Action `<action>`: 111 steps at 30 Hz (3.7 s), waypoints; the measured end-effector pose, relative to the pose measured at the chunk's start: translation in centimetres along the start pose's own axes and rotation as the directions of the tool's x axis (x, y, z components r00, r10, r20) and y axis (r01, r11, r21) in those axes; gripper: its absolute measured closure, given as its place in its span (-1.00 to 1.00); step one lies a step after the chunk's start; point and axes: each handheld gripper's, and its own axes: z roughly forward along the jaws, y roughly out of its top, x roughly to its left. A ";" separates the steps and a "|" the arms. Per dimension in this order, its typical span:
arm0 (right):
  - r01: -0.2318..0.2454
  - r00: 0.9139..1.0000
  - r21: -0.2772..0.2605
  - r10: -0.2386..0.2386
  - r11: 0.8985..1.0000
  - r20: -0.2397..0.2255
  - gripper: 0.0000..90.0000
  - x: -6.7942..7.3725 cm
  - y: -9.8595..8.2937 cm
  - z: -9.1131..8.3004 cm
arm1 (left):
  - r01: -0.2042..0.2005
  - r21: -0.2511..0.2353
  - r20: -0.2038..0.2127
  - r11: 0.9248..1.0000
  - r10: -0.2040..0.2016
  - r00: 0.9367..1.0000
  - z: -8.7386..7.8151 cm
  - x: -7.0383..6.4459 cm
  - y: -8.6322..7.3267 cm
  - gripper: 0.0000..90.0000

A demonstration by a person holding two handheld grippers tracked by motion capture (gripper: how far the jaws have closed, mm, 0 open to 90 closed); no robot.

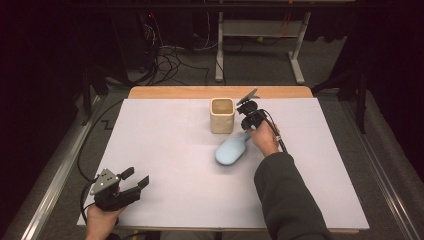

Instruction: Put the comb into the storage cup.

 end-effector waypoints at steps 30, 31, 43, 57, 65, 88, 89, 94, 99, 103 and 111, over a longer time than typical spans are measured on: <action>-0.017 1.000 -0.007 0.017 1.000 0.000 1.00 -1.0 -2.4 -1.1 | -0.001 0.002 -0.001 1.000 0.001 1.000 0.0 0.0 0.0 -0.25; -0.019 1.000 -0.005 0.019 1.000 -0.003 1.00 -1.1 -2.4 -1.1 | -0.002 0.003 -0.001 1.000 0.002 1.000 0.0 0.0 0.0 -0.25; 0.026 1.000 0.020 -0.025 0.999 -0.008 1.00 -0.5 -3.2 -1.5 | -0.003 0.001 -0.001 1.000 0.003 1.000 0.0 -0.1 0.0 -0.25; 0.044 0.998 0.007 -0.043 0.999 -0.048 1.00 -0.2 -5.3 -2.5 | -0.004 0.002 -0.004 1.000 0.004 1.000 0.0 -0.1 0.0 -0.25; 0.052 0.996 -0.012 -0.052 0.999 -0.074 1.00 -0.1 -6.6 -3.1 | -0.002 0.001 -0.005 1.000 0.002 1.000 0.0 -0.1 0.0 -0.25; 0.075 0.987 -0.058 -0.082 0.996 -0.136 1.00 0.7 -9.8 -4.7 | 0.009 -0.001 -0.010 1.000 -0.009 1.000 -0.1 0.0 -0.1 -0.25; 0.067 0.988 -0.055 -0.074 0.996 -0.136 1.00 0.7 -9.9 -4.8 | 0.009 -0.001 -0.010 1.000 -0.009 1.000 -0.1 0.0 -0.1 -0.25; 0.068 0.986 -0.072 -0.078 0.995 -0.147 1.00 0.6 -10.4 -5.1 | 0.009 0.000 -0.011 1.000 -0.009 1.000 -0.1 0.0 -0.1 -0.25; 0.069 0.985 -0.071 -0.079 0.995 -0.153 1.00 0.6 -10.7 -5.2 | 0.011 0.000 -0.011 1.000 -0.011 1.000 -0.1 0.0 -0.1 -0.25; 0.067 0.986 -0.066 -0.076 0.996 -0.145 1.00 0.4 -10.8 -5.2 | 0.011 -0.001 -0.012 1.000 -0.011 1.000 -0.2 0.1 -0.2 -0.25; 0.069 0.989 -0.048 -0.074 0.996 -0.124 1.00 0.0 -11.6 -5.2 | 0.012 -0.001 -0.012 1.000 -0.012 1.000 -0.2 0.1 -0.2 -0.25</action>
